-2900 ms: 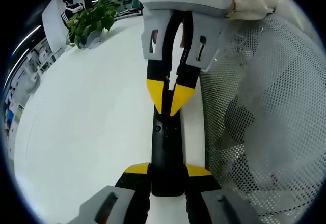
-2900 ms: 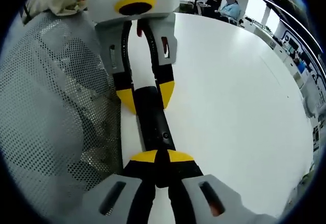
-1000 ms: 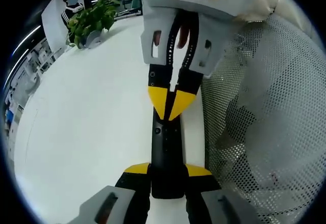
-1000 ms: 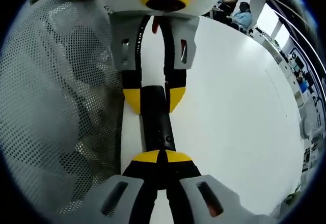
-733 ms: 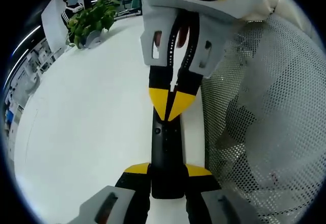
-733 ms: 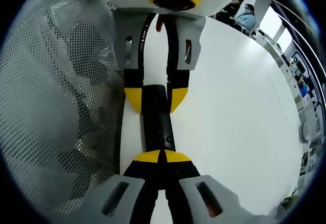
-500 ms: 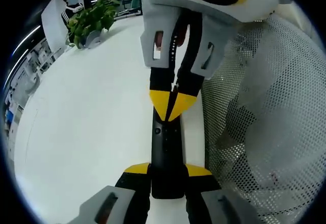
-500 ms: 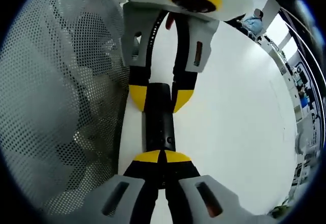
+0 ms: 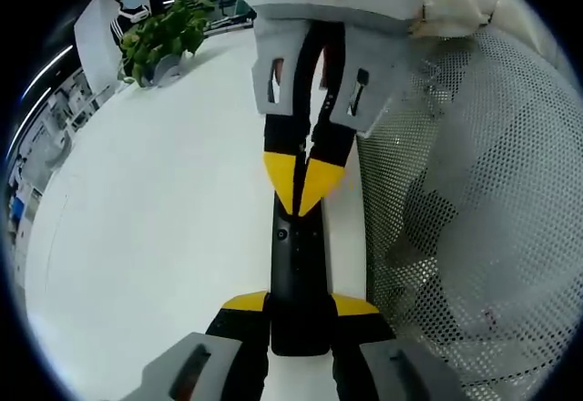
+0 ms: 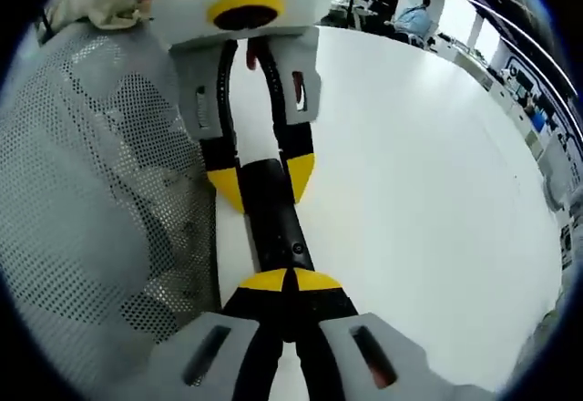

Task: Press the specified remote control buttons in sequence, fully releasing each button before pressing the next.

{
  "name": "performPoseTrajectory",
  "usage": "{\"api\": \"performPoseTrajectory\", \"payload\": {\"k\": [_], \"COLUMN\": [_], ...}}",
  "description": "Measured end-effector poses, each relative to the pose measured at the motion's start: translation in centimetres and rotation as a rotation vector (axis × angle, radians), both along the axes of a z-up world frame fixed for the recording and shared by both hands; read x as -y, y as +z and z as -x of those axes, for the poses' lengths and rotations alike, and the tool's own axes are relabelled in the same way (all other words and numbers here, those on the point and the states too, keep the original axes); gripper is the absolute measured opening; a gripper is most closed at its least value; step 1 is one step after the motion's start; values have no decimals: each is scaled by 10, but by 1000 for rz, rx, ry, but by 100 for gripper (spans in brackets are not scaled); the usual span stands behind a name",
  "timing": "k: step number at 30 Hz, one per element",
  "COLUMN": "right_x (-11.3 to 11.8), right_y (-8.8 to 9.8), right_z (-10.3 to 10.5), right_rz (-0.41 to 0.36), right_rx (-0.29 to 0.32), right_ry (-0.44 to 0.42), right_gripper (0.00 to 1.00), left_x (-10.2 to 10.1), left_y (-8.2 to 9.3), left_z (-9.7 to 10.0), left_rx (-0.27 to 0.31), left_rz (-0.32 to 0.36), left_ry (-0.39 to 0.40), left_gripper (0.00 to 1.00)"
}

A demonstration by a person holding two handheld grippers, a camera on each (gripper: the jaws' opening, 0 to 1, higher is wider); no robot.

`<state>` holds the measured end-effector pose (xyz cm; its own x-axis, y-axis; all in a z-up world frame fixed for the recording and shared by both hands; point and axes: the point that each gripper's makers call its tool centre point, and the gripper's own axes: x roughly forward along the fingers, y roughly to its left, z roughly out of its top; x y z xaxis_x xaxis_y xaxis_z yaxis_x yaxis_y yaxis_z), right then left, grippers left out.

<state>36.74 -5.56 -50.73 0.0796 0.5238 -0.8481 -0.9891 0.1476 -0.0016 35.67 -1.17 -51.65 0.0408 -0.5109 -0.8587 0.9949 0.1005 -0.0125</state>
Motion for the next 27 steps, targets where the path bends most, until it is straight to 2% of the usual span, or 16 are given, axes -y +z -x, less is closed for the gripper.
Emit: {"api": "performPoseTrajectory", "payload": {"k": [19, 27], "right_x": [-6, -17], "right_y": [1, -1], "right_z": [4, 16], "right_rz": [36, 39], "right_rx": [76, 91], "right_ry": [88, 169], "right_gripper": [0, 0], "left_x": [1, 0], "left_y": [0, -1], "left_z": [-1, -1], "left_rx": [-7, -7], "left_rz": [0, 0], "left_ry": [19, 20], "left_gripper": [25, 25]}}
